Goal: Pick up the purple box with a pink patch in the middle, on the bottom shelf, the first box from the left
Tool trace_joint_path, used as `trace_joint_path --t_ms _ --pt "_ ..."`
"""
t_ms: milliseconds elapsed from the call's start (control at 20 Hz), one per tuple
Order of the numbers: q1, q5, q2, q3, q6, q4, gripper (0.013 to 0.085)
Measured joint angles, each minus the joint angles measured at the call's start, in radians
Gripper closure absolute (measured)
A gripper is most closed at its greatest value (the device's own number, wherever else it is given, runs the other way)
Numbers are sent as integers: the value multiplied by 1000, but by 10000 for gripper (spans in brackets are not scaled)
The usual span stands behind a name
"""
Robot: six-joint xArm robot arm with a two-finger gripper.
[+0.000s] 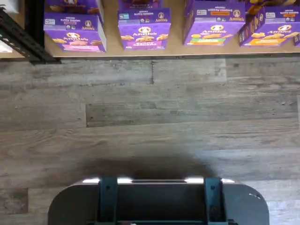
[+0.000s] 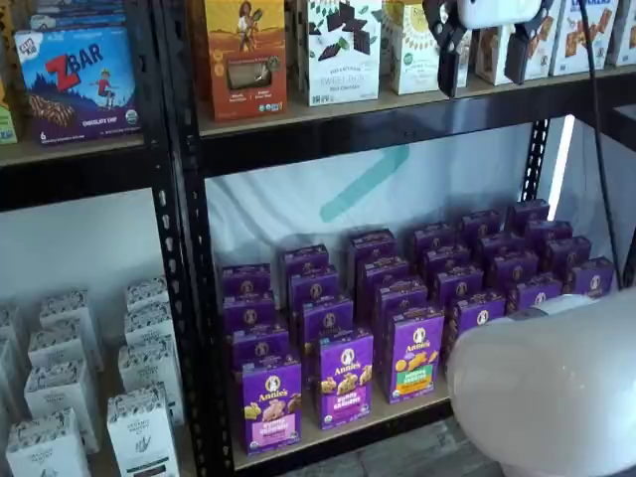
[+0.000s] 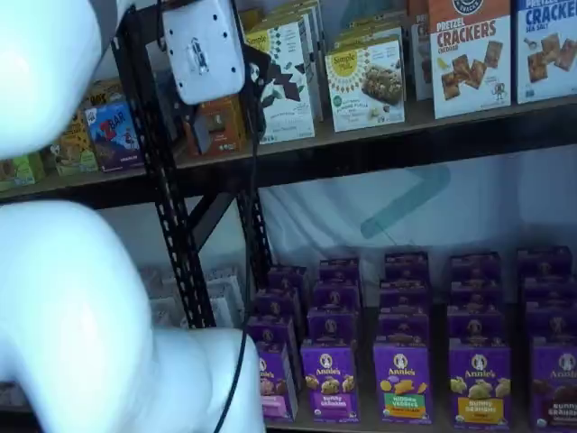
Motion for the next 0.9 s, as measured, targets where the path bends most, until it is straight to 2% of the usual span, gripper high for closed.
trace_joint_path --t_ms 500,900 --pt "10 -96 -9 92 20 24 130" --pt "53 -196 -14 199 62 19 130"
